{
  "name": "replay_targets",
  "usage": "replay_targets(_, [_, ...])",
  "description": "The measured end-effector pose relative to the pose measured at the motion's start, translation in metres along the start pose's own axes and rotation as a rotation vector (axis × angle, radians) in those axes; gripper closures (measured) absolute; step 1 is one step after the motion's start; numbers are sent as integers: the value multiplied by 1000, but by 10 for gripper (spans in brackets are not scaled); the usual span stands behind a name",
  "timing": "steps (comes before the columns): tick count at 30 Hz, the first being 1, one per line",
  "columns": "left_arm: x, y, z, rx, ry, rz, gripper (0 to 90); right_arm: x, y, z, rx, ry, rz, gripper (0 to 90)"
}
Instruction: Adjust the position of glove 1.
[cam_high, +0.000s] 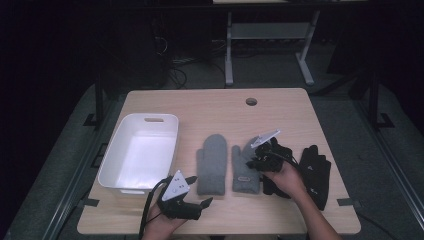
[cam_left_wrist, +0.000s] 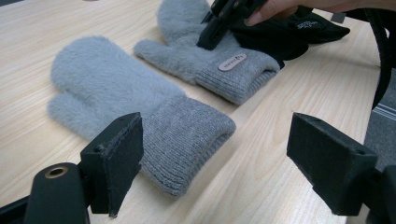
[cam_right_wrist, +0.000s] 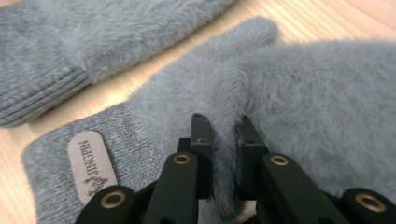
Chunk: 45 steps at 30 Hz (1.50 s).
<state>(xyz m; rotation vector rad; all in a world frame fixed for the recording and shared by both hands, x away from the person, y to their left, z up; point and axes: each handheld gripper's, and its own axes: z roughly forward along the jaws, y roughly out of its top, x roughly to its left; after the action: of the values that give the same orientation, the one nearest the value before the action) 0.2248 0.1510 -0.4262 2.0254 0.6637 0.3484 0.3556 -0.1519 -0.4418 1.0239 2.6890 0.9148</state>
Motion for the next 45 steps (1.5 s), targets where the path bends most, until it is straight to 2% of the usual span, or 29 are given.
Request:
replay_targets(4, [-1, 0, -1, -4, 2, 0, 185, 3, 3, -6, -9, 2, -2, 826])
replay_targets(7, [-1, 1, -3, -12, 2, -4, 185, 5, 5, -16, -36, 20, 16, 830])
replay_targets(10, [-1, 1, -4, -15, 3, -2, 185, 8, 10, -25, -54, 21, 10, 832])
replay_targets(14, [-1, 2, -6, -21, 4, 2, 185, 15, 22, -38, -84, 42, 1, 837])
replay_targets(15, [-1, 2, -6, -24, 3, -3, 185, 17, 25, -40, -92, 42, -11, 838])
replay_targets(17, [-1, 2, -6, -32, 2, -11, 185, 21, 33, -43, -100, 55, -2, 839])
replay_targets(19, [-1, 2, -7, -34, 7, -4, 185, 26, 41, -44, -109, 60, -17, 840])
replay_targets(24, [-2, 3, -11, -49, 8, -16, 185, 38, 59, -35, -118, 99, -26, 843])
replay_targets(32, [0, 3, -15, -73, 16, -43, 185, 54, 84, -9, -80, 145, -44, 845])
replay_targets(38, [2, 3, -14, -66, 12, -45, 185, 52, 89, 10, -60, 198, -15, 844])
replay_targets(40, [2, 3, -14, -67, 12, -47, 185, 52, 89, 13, -52, 202, -11, 843])
replay_targets(41, [2, 4, -13, -56, 14, -38, 185, 51, 89, 19, -52, 218, -7, 839])
replay_targets(45, [3, 4, -11, -48, 11, -43, 185, 50, 88, 24, -52, 224, 5, 832])
